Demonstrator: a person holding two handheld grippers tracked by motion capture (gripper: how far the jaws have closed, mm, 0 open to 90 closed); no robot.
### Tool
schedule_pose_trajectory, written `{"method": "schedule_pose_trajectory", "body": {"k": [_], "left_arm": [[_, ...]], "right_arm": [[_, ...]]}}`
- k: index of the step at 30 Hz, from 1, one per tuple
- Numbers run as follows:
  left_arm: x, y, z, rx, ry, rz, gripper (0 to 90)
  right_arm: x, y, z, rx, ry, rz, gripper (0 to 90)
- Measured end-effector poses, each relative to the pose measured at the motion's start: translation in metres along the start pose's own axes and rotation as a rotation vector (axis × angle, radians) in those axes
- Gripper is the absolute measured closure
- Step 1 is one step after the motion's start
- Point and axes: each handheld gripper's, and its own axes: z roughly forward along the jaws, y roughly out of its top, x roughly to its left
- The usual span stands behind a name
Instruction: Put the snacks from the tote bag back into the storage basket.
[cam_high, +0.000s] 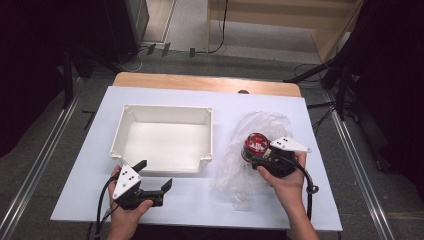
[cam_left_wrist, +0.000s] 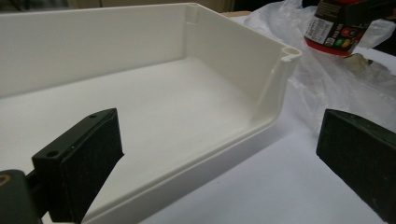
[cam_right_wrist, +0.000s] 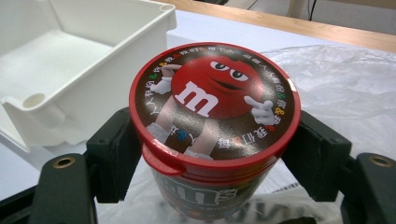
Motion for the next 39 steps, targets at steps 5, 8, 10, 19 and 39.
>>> {"method": "schedule_pose_trajectory", "body": {"k": [5, 8, 10, 19, 39], "left_arm": [[0.014, -0.003, -0.003, 0.011, 0.026, -0.007, 0.5], [0.021, -0.003, -0.004, 0.018, 0.033, 0.010, 0.5], [0.025, -0.004, -0.005, 0.017, 0.035, -0.007, 0.5], [0.034, -0.004, -0.008, 0.002, 0.046, -0.051, 0.5], [0.037, -0.007, -0.010, 0.007, 0.050, -0.071, 0.5]], "right_arm": [[0.009, 0.004, 0.004, 0.008, 0.010, -0.016, 26.3], [0.014, 0.007, 0.004, 0.007, 0.014, -0.018, 26.3], [0.016, 0.010, 0.003, 0.003, 0.018, -0.013, 26.3], [0.025, 0.018, -0.001, -0.015, 0.038, -0.025, 26.3], [0.051, 0.035, 0.005, -0.021, 0.090, -0.063, 26.3]]}}
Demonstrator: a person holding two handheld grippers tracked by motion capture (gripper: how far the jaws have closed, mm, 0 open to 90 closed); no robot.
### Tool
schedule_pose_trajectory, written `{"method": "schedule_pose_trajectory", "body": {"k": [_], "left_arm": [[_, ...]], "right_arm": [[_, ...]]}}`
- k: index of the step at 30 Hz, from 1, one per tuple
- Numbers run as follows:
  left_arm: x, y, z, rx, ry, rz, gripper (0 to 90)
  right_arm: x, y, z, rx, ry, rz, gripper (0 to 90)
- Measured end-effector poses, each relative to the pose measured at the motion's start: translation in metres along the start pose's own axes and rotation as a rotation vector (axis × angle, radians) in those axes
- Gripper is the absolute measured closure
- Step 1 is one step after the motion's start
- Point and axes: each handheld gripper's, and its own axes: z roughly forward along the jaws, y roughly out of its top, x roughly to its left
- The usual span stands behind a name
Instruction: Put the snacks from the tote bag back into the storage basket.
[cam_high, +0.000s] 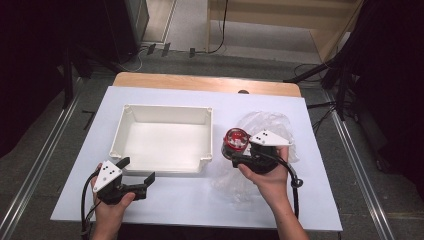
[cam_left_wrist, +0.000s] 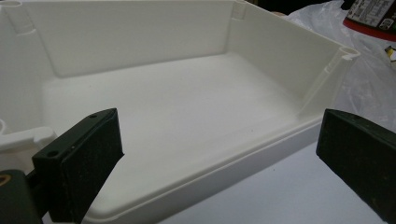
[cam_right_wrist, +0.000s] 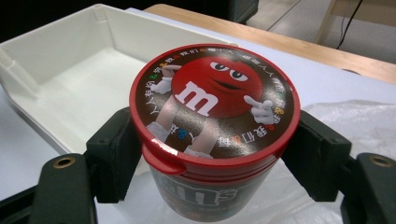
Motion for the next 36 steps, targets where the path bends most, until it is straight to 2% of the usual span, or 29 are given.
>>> {"method": "schedule_pose_trajectory", "body": {"k": [7, 14, 36], "left_arm": [[-0.001, 0.001, -0.001, -0.001, -0.004, 0.002, 0.5], [0.001, 0.000, -0.001, 0.001, -0.005, -0.002, 0.5], [0.001, 0.000, 0.002, 0.018, -0.008, 0.011, 0.6]], "right_arm": [[0.007, 0.010, 0.002, -0.014, 0.020, 0.000, 26.3], [0.016, 0.019, 0.013, -0.006, 0.041, -0.020, 26.3], [0.037, 0.030, 0.040, 0.009, 0.090, -0.056, 26.3]]}}
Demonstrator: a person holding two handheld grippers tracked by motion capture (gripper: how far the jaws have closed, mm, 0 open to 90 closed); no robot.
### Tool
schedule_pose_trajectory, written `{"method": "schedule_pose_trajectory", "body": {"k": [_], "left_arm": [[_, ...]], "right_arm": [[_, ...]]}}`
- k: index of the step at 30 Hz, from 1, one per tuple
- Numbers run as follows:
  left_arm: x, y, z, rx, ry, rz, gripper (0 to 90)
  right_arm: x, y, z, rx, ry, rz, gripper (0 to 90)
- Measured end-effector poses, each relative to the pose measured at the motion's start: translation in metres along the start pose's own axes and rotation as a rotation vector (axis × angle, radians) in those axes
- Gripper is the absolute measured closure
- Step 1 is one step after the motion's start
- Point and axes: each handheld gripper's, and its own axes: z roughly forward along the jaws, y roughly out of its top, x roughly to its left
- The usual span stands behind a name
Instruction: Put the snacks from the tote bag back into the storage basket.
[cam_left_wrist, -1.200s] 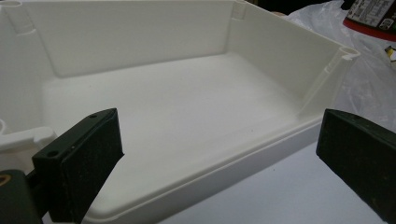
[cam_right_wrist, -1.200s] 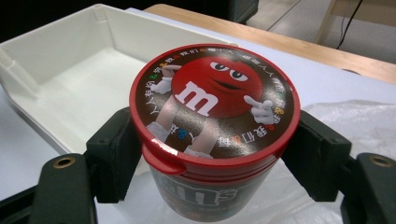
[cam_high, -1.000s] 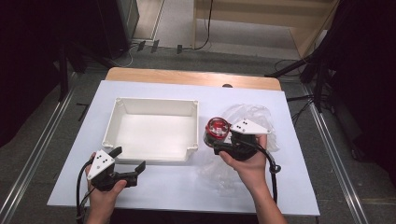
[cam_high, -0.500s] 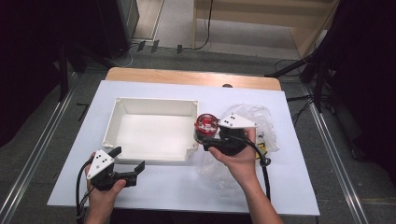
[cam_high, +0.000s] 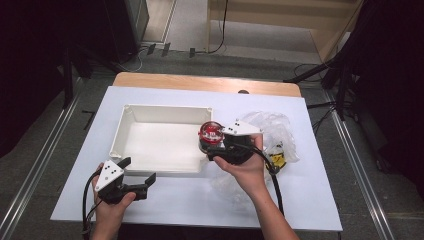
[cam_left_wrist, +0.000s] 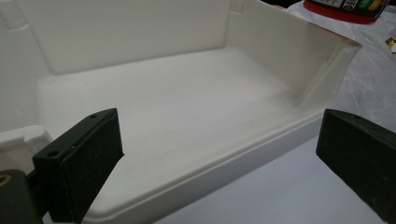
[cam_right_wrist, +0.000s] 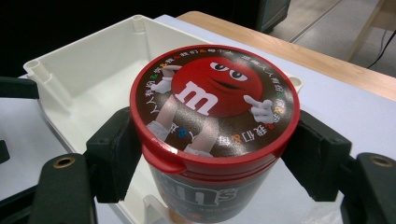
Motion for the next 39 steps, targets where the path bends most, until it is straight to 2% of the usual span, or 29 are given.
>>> {"method": "schedule_pose_trajectory", "body": {"k": [7, 30, 39], "left_arm": [[0.004, 0.000, 0.000, 0.002, 0.005, -0.013, 0.6], [0.004, 0.000, 0.000, 0.003, 0.000, -0.012, 0.6], [0.004, 0.000, 0.000, 0.003, -0.002, -0.012, 0.6]], "right_arm": [[0.004, 0.002, 0.008, 0.003, 0.010, -0.003, 26.3], [0.013, -0.002, 0.030, 0.035, 0.040, -0.032, 26.3], [0.014, -0.007, 0.037, 0.062, 0.030, -0.047, 26.3]]}}
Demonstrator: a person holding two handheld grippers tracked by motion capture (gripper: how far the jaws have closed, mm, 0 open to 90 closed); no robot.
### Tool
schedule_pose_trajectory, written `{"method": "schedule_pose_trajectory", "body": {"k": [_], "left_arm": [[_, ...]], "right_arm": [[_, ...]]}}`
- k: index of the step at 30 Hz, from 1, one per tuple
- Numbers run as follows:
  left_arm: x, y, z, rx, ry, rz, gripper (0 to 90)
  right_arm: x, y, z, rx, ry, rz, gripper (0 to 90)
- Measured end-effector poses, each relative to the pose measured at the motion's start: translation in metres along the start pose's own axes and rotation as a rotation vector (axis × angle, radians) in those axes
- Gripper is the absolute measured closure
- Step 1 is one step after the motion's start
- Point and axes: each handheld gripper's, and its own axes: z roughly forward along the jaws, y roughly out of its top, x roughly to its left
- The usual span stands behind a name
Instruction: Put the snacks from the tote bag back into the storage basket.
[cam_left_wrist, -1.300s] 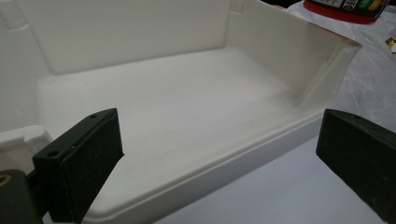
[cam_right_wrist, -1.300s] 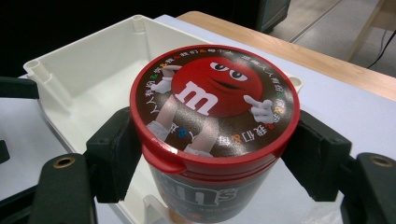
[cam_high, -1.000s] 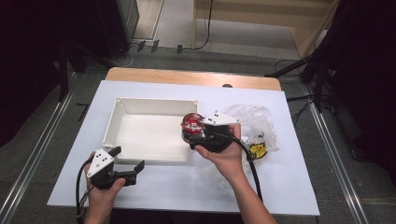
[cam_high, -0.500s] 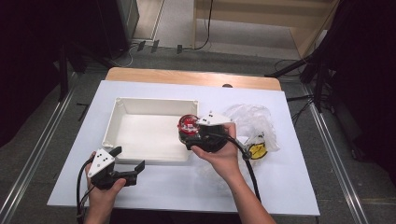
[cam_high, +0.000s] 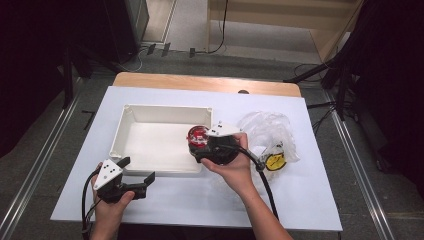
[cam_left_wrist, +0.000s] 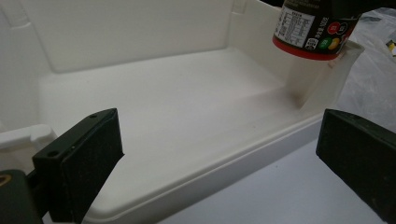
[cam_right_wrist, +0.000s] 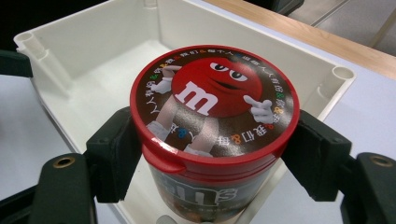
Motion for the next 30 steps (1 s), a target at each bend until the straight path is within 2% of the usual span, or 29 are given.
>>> {"method": "schedule_pose_trajectory", "body": {"k": [21, 30], "left_arm": [[0.000, 0.000, 0.001, 0.007, -0.003, 0.005, 0.6], [-0.001, -0.001, 0.002, 0.009, -0.005, 0.003, 0.6]], "right_arm": [[0.001, -0.015, 0.013, 0.058, -0.008, -0.019, 26.3], [0.005, -0.017, 0.016, 0.069, -0.012, -0.060, 26.3]]}}
